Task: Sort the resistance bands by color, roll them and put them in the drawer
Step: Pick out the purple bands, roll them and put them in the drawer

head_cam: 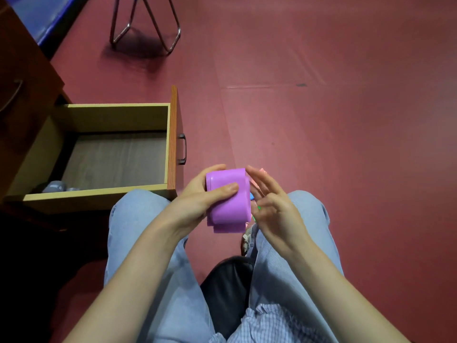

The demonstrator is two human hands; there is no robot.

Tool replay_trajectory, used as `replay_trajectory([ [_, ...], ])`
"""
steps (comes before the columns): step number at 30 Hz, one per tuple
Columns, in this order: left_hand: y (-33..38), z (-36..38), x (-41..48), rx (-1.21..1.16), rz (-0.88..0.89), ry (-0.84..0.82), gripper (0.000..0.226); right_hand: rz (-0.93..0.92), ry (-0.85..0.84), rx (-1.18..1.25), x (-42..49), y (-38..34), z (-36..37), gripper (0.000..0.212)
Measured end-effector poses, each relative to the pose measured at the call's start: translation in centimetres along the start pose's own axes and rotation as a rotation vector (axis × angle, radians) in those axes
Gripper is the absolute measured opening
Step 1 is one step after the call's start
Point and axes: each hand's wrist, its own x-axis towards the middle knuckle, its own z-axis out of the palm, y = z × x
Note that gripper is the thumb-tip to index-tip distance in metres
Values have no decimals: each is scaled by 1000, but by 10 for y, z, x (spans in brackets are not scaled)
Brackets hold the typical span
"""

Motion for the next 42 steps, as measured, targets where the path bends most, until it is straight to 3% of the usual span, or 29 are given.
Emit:
replay_trajectory([
  [3,1,-1,3,-43,83,63,44,56,-61,-107,-2,-1,6,39],
  [6,1,5,4,-64,149,111,32,96,-94,-385,1,6,16,50],
  [11,3,7,5,-136,91,106,25,78,-66,-650,17,15,26,43],
  [16,7,-16,9,-87,103,117,34,12,-66,-625,29,24,28,29],
  [19,10,-32,15,-35,111,138,48,-18,-21,-574,43,28,32,32],
  [23,17,-63,25,44,75,172,43,41,10,-530,72,37,40,27],
  [25,19,-86,30,85,72,214,40,84,-7,-542,92,47,48,38],
  [27,18,-109,36,93,93,280,35,146,-39,-527,113,58,58,48],
  [32,11,-170,54,-31,107,517,10,318,-231,-476,173,85,89,36],
  [36,2,-222,77,-77,86,674,27,402,-260,-506,224,113,112,25],
  [42,-13,-303,106,-6,-33,837,32,520,-292,-562,295,181,152,30],
])
